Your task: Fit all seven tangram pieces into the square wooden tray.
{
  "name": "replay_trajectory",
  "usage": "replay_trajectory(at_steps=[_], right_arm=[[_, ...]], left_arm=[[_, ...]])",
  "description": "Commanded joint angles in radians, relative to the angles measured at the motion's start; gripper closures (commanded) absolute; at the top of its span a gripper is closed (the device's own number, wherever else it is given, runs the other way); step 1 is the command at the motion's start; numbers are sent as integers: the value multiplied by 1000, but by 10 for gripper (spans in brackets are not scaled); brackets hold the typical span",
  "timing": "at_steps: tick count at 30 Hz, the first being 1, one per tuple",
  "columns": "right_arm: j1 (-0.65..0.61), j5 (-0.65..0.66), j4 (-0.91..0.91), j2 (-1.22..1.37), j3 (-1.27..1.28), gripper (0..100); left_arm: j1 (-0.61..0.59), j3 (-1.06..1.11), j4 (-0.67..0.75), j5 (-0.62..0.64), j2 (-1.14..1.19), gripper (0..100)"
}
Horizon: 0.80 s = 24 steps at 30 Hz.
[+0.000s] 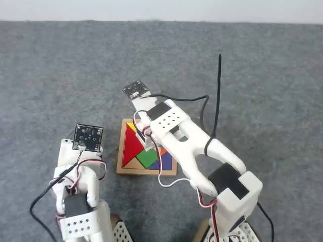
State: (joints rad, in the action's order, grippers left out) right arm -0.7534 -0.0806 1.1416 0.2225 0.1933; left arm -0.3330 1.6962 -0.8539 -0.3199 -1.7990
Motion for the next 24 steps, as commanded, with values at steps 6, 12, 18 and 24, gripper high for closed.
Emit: replay_trajectory(at_steps=[6,12,18,24], right_arm=[[-21,-110,-10,-10,-38,824],[-65,-112,5,-10,-40,720],[-31,-84,33,-27,-54,721],[85,0,35,-96,-48,845]], left_arm=[[0,-15,-5,-9,-18,985],[0,-15,-5,-9,-18,985],[0,-15,-5,-9,-18,985],[0,-15,-5,-9,-18,985]])
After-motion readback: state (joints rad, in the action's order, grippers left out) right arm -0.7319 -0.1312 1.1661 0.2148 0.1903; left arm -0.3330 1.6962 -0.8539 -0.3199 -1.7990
